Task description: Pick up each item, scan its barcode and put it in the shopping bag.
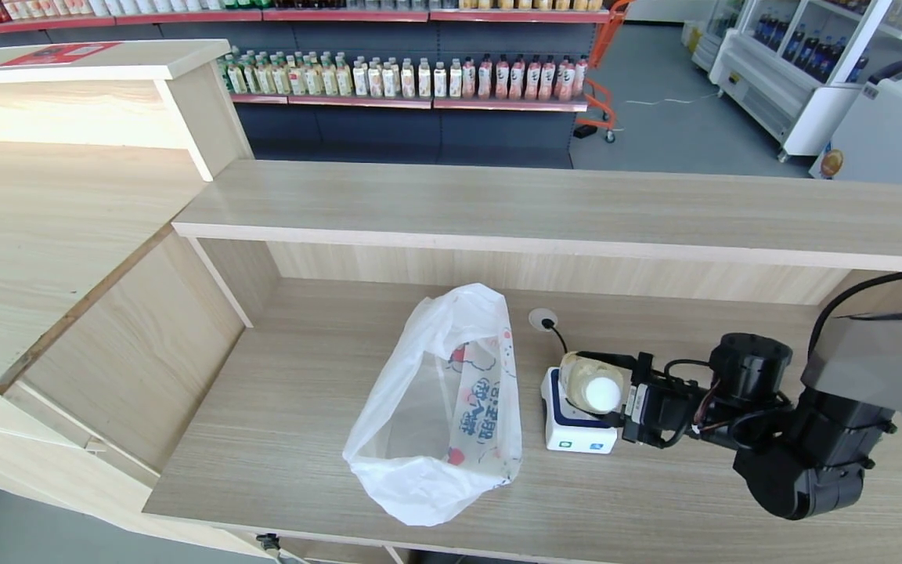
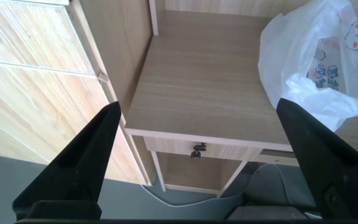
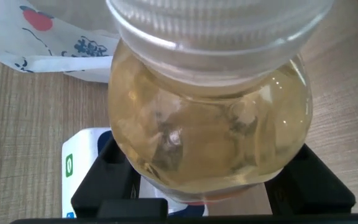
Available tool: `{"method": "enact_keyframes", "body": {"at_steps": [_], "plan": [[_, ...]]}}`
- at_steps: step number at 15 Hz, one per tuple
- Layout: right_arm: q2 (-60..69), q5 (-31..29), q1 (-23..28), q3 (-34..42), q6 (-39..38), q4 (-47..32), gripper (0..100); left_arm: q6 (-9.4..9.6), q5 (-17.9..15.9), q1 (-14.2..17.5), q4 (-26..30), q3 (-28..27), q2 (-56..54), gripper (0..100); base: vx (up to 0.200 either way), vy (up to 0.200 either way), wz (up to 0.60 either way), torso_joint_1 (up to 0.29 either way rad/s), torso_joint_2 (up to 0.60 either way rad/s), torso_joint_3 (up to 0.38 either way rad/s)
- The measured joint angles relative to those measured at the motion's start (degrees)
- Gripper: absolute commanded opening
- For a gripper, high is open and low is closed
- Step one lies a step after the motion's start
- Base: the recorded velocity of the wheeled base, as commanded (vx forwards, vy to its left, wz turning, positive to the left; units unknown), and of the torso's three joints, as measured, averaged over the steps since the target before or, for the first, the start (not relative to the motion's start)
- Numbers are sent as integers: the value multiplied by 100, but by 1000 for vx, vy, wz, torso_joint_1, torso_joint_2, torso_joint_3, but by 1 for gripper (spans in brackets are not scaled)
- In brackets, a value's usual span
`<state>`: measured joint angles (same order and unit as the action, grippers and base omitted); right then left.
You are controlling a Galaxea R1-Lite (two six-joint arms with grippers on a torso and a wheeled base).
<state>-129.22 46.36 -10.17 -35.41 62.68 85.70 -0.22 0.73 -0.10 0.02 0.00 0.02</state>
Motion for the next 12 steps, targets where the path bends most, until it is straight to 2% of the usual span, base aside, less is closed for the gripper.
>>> {"method": "enact_keyframes", "body": {"at_steps": [2, 4, 6, 9, 12], "plan": [[290, -29, 17, 46, -705, -44, 0, 0, 0, 0, -2, 0, 0, 100, 0, 0, 0, 0, 0, 0], [795, -174, 46, 143, -1753, -48, 0, 0, 0, 0, -2, 0, 0, 100, 0, 0, 0, 0, 0, 0], [1495, -734, 28, 529, -3026, -156, 0, -2, 0, 0, -2, 0, 0, 100, 0, 0, 0, 0, 0, 0], [2395, -1593, -215, 1530, -4835, -230, 0, -2, 0, 0, -2, 0, 0, 100, 0, 0, 0, 0, 0, 0], [2831, -2203, -551, 1943, -5767, -222, 0, -2, 0, 0, 0, 0, 0, 100, 0, 0, 0, 0, 0, 0]]}}
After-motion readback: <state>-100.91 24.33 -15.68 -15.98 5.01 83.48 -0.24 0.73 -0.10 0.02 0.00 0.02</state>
